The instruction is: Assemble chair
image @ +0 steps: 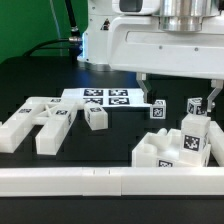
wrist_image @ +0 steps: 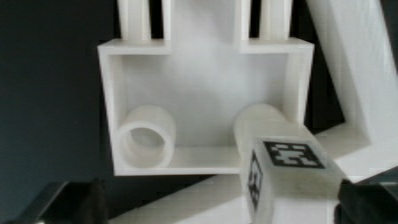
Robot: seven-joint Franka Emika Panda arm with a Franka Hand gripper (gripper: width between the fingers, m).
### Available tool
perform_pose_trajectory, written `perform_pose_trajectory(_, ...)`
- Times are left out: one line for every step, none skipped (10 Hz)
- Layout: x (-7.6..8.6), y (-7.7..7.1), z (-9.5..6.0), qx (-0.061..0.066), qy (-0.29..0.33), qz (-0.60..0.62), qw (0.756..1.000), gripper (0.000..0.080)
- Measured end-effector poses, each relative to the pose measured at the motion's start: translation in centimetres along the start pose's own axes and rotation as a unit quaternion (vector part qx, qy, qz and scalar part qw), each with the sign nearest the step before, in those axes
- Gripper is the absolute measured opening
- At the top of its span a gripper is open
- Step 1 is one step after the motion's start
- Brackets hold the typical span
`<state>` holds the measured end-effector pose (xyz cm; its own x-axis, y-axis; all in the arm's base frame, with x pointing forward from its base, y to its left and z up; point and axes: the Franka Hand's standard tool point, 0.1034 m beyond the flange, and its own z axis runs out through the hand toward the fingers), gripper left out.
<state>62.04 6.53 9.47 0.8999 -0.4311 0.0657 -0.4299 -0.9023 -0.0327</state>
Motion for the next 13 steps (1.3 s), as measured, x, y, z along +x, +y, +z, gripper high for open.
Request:
perform_pose_trajectory(-0.9,1.0,0.1,0.003,0.008,-0.053,0.999,0.0648)
perform_pose_trajectory(-2.3,2.9,0.1,0.003,0.011,-0.116,0.993,0.0648)
perform_pose_trajectory(-3.3,4.7,0.1,0.000,0.006,-0.176,0.984,0.0648)
perform_pose_trajectory(-3.6,6.2,0.4,-0.002,0.004,-0.222,0.975,0.0648)
perform_pose_trajectory(-3.6,7.0,0.6,-0.002,0.005,-0.219,0.976,0.0648)
perform_pose_trajectory(-3.6,6.8,0.6,-0.002,0.005,-0.219,0.976,0.0648)
perform_pose_trajectory(-3.7,6.8,0.6,-0.002,0.005,-0.220,0.976,0.0648)
perform_pose_trajectory(-3.7,6.8,0.6,-0.002,0.004,-0.220,0.976,0.0648)
perform_pose_trajectory(-3.7,7.0,0.7,-0.003,0.005,-0.239,0.971,0.0648)
perform_pose_trajectory(-4.0,7.9,1.2,-0.005,0.009,-0.298,0.954,0.0648)
perform_pose_trajectory(-4.7,9.3,1.6,-0.007,0.008,-0.343,0.939,0.0648)
perform_pose_trajectory(-5.6,11.1,2.2,-0.010,0.010,-0.374,0.927,0.0648)
perform_pose_trajectory(-6.7,13.3,3.0,-0.015,0.015,-0.400,0.916,0.0648)
